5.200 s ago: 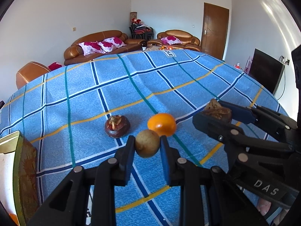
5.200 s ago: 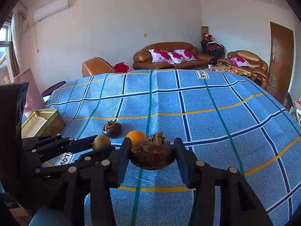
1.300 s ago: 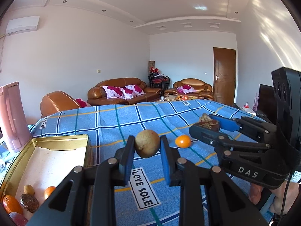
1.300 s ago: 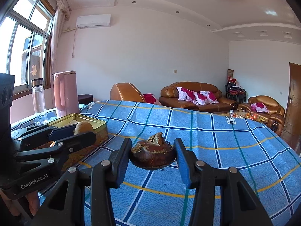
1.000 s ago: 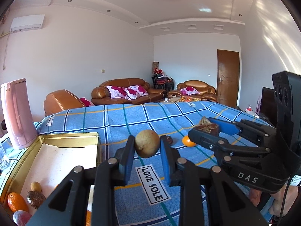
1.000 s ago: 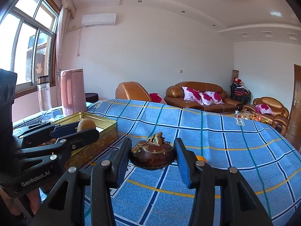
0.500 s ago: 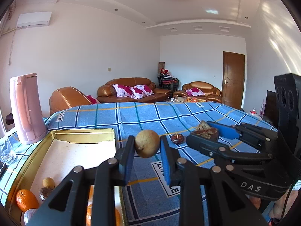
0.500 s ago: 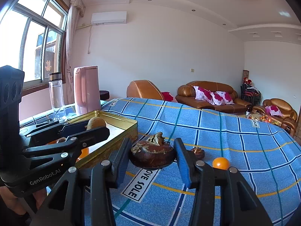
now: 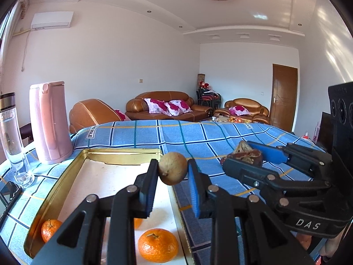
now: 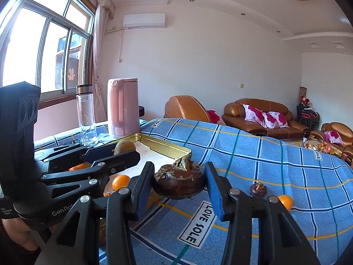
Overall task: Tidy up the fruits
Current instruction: 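Lower the held tan fruit and brown fruit over the tray interior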
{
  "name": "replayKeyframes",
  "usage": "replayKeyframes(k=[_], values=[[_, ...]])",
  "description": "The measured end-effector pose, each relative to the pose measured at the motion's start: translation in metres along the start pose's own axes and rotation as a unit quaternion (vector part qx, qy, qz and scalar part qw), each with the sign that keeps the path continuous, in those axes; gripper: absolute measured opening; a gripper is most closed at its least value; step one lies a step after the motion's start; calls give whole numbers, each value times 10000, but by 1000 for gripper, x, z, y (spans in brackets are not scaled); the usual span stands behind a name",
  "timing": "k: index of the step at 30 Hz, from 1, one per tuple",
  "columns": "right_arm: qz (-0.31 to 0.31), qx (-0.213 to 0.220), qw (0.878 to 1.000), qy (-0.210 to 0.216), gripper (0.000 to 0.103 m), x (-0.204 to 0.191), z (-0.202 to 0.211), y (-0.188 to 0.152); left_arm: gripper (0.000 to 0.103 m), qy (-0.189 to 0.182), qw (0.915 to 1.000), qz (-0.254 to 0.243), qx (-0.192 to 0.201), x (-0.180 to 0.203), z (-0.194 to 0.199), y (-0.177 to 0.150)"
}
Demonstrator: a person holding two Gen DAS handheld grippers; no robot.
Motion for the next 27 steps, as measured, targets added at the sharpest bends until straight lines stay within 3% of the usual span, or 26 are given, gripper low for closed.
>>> replayKeyframes(k=[12,27], values=[[73,-106,9988,476,49,-46,-27,1,28,494,9986,79,-155,-53,10,-6],[215,-576,9942,884,49,-88,-56,-21,28,980,9919,53,-804,-101,13,-26]])
Point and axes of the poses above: each gripper's, at about its wrist camera, not at the fingertips, and z roughly against the way its jaws point, x to its right, y to its top, the point moved 8 cm from there along -z, roughly the way its jaws point, and after that the axes turned 13 degrees about x, right-handed, at the moved point
